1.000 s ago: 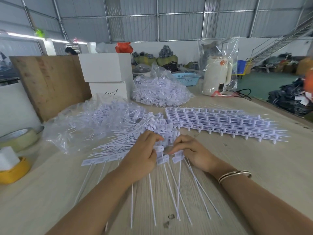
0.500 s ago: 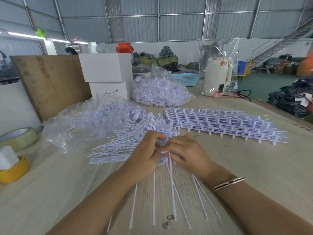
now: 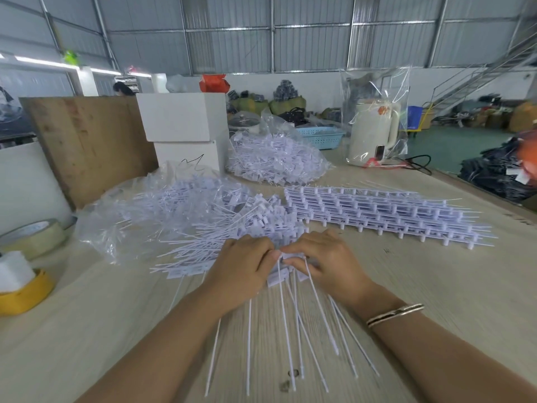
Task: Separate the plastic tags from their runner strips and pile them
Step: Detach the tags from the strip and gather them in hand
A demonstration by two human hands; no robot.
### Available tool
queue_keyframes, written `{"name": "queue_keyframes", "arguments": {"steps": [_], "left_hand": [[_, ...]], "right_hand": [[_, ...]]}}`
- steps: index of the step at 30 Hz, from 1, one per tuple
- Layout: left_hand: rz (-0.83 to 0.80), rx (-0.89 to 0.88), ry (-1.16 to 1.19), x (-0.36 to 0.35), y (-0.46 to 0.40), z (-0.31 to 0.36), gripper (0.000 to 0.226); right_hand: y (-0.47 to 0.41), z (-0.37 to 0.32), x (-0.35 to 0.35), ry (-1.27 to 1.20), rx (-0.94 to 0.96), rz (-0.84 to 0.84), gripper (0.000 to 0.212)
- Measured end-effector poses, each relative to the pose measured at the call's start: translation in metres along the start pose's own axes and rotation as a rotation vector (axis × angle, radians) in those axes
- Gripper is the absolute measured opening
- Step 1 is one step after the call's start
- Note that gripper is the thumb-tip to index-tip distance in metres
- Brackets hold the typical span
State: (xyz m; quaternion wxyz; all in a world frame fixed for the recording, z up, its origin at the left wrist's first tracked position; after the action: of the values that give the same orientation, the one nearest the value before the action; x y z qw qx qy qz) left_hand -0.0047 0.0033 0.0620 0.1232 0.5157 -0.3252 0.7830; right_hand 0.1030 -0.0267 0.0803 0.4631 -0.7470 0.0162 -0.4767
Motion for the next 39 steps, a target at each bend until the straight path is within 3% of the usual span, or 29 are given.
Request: {"name": "queue_keyframes", "arguments": {"steps": [4,10,14,16,28,30,32,34,39], "left_hand": [[-0.015,-0.04,0.0,-0.004,-0.002,-0.001,0.027],[0.033,-0.147,-0.076,-0.001,-0.001,0.008,0.02],[0.028,-0.128,0.021,0.005,-0.002,0.009,0.026],[0.034,-0.134,0.055,0.008,-0.002,0.011,0.027],[-0.046,-0.117,0.226,0.009,0.0,0.003,0.03],[-0.064,-0.137,0.249,0.011,0.002,0.004,0.033],[-0.049,-0.169,0.318,0.019,0.006,0.004,0.032],[0.012,-0.144,0.408,0.03,0.009,-0.004,0.029],[0.008,-0.047,0.323,0.024,0.007,-0.01,0.022]], "right_hand": [[0.002,0.012,-0.007,-0.28,-0.118,-0.091,0.015],[0.007,0.031,-0.008,-0.538,-0.302,-0.022,0.033],[0.006,0.033,-0.009,-0.649,-0.311,0.002,0.015],[0.005,0.033,-0.008,-0.714,-0.312,0.022,0.016],[0.004,0.02,-0.014,-0.693,-0.214,-0.086,0.014],[0.005,0.026,-0.013,-0.755,-0.292,-0.06,0.014],[0.014,0.051,-0.003,-0.877,-0.489,0.102,0.023],[0.019,0.066,0.009,-0.747,-0.514,0.146,0.025],[0.006,0.038,-0.012,-0.443,-0.258,-0.118,0.024]]}}
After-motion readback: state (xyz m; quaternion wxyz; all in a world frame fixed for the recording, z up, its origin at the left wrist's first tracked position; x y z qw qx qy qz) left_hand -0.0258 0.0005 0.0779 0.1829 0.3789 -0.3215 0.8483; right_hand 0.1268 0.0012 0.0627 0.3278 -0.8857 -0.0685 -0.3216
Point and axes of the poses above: each hand's wrist, its own y-axis away from the middle knuckle, its own x-axis out of the back of the hand, z = x × y, the point moved 9 cm from there along -y, towards the middle knuckle, and after that the axes turned 3 degrees about -z, right-handed, at the moved point
